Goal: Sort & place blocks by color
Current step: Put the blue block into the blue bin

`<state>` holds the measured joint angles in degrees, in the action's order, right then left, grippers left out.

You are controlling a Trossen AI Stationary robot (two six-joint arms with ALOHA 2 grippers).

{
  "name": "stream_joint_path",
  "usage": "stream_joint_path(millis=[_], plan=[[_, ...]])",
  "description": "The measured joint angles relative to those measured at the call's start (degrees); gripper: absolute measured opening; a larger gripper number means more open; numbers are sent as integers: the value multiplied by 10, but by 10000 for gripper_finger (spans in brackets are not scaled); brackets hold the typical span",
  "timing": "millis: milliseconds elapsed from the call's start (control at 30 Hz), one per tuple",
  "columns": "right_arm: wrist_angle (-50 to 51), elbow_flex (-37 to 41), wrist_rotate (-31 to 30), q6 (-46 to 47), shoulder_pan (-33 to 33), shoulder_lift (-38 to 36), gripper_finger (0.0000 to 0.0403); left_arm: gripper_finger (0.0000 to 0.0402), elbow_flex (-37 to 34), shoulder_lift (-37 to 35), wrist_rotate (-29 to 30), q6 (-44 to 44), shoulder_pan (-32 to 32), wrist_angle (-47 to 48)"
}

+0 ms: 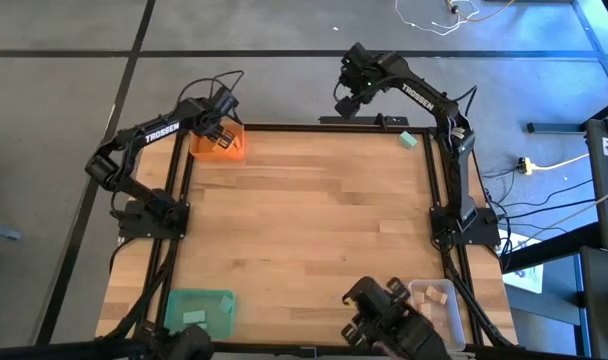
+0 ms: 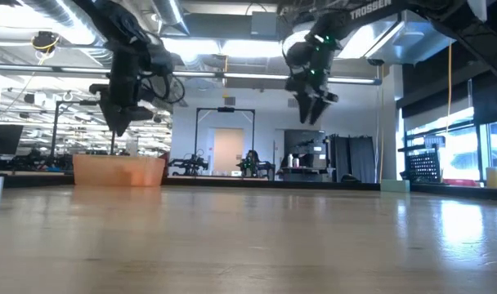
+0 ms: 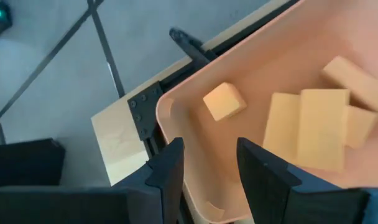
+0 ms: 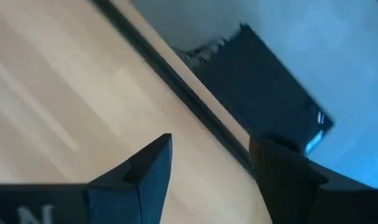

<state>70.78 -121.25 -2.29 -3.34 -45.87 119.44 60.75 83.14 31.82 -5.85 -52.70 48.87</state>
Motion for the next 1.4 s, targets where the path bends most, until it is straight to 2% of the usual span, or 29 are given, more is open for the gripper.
stream_joint_path(millis=[67,233,333,633,733,933,1200,1400], plan=[[14,15,-1,38,-17,0,213,138,0,-17,-8,0,9,-2],[35,78,0,177,-68,0,213,138,0,-64,-74,0,19,-17],[41,115,-3,230,-99,0,213,138,0,-91,-101,-1,20,-27],[56,216,-10,322,-170,0,213,138,0,-135,-111,-1,22,-35],[54,246,8,360,-192,0,213,138,0,-136,-119,-1,23,-36],[26,279,25,378,-226,0,213,138,0,-136,-119,15,23,-36],[-23,300,103,381,-247,0,213,138,0,-136,-119,19,23,-36],[-30,318,106,421,-261,0,213,138,0,-136,-119,19,23,-36]])
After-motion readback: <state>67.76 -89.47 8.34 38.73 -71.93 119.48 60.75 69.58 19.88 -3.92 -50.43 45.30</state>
